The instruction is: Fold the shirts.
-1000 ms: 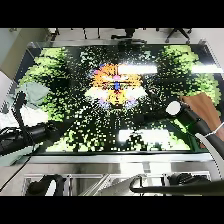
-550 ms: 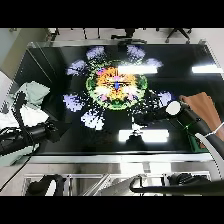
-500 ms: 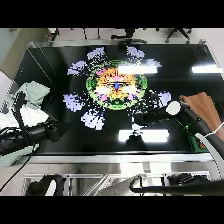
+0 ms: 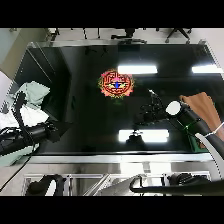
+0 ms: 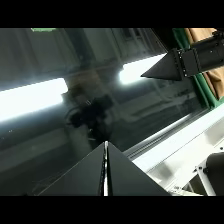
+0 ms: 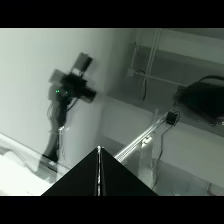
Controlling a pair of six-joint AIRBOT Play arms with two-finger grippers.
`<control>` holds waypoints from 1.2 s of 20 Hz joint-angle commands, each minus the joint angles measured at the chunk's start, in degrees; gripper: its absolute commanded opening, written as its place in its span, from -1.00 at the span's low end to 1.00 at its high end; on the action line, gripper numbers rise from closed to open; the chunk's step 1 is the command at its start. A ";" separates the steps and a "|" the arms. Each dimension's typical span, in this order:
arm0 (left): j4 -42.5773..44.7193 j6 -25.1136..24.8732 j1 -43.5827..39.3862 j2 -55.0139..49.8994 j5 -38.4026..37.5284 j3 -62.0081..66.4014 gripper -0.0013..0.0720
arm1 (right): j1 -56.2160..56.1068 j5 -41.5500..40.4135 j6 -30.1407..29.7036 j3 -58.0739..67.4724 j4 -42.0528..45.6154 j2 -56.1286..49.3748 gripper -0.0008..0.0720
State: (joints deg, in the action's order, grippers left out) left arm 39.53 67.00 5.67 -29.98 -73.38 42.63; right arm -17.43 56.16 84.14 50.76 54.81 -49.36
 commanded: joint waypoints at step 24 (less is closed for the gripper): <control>76.17 4.02 6.82 -81.94 17.25 53.62 0.95 | -0.04 0.00 0.02 -0.02 0.00 0.07 -0.92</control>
State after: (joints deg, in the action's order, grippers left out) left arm 113.69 70.98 10.72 -102.50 -56.66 89.78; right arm -17.43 56.12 84.14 50.76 54.83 -49.34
